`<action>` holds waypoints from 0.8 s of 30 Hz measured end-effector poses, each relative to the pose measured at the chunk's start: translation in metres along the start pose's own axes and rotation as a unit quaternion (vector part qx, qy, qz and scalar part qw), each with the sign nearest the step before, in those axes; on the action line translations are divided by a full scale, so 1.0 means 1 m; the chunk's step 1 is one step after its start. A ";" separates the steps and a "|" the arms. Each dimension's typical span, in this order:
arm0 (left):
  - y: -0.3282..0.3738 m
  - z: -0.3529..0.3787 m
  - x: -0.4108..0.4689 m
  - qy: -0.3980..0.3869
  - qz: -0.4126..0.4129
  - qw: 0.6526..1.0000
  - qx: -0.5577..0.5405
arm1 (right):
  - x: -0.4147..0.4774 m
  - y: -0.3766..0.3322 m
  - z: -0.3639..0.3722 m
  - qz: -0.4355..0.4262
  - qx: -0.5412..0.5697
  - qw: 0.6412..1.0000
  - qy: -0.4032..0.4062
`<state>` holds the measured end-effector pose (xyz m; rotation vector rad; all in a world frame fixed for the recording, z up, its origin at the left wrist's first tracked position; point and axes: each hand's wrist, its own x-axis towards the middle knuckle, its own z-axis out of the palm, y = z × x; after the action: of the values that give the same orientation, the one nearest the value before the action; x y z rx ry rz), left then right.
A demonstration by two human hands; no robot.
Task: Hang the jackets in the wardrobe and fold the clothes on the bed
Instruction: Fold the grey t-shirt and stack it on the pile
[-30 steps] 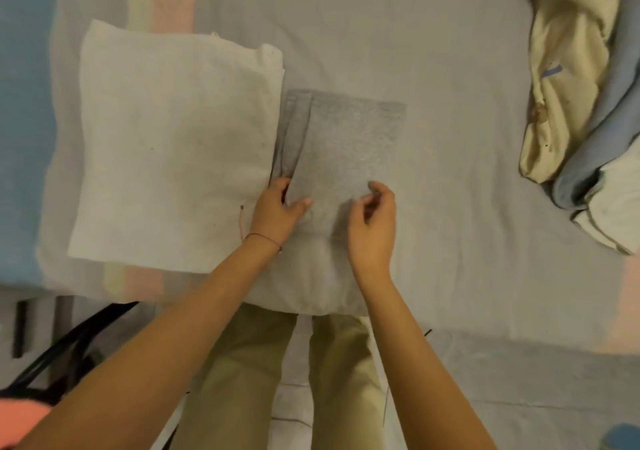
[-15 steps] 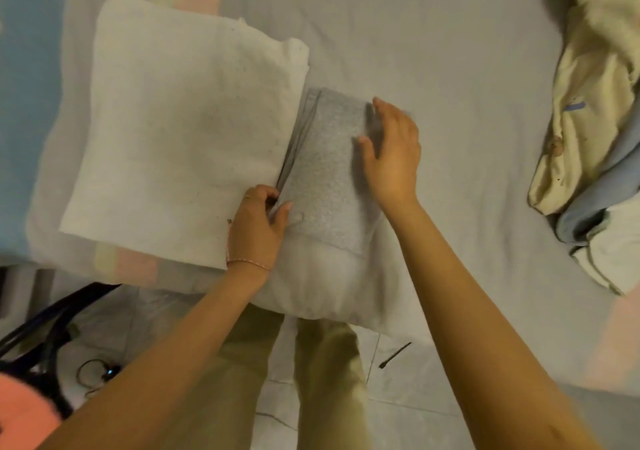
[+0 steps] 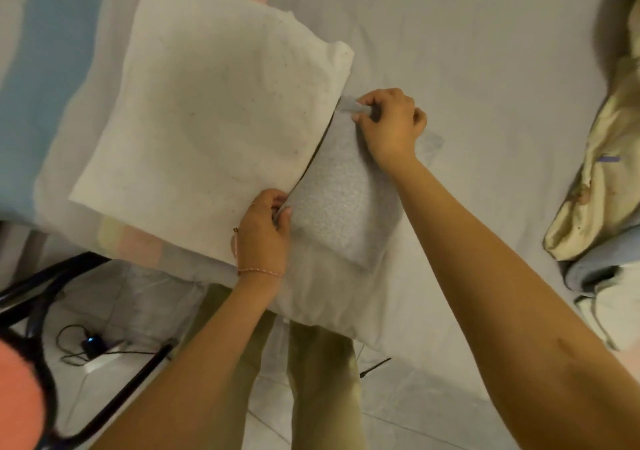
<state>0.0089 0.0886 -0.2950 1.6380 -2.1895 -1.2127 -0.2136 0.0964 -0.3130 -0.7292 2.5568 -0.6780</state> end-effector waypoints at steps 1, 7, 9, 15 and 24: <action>0.000 0.001 -0.001 0.006 0.024 1.000 0.015 | -0.001 0.002 0.002 -0.001 -0.001 1.000 0.022; 0.001 0.012 0.002 -0.036 0.311 0.937 0.155 | -0.058 0.018 -0.009 0.182 0.087 0.944 0.261; -0.007 0.015 0.004 -0.126 0.386 0.890 0.208 | -0.088 0.027 -0.011 0.294 0.221 0.903 0.220; -0.025 0.013 0.006 -0.216 0.307 0.890 0.260 | -0.147 0.041 -0.010 0.364 0.453 0.809 -0.083; 0.027 0.010 -0.007 -0.363 -0.132 0.906 -0.175 | -0.164 0.001 -0.080 0.357 0.537 0.745 -0.168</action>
<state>-0.0140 0.1019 -0.2814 1.5072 -1.9064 -2.4522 -0.1242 0.2179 -0.2111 0.4715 1.4596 -1.3320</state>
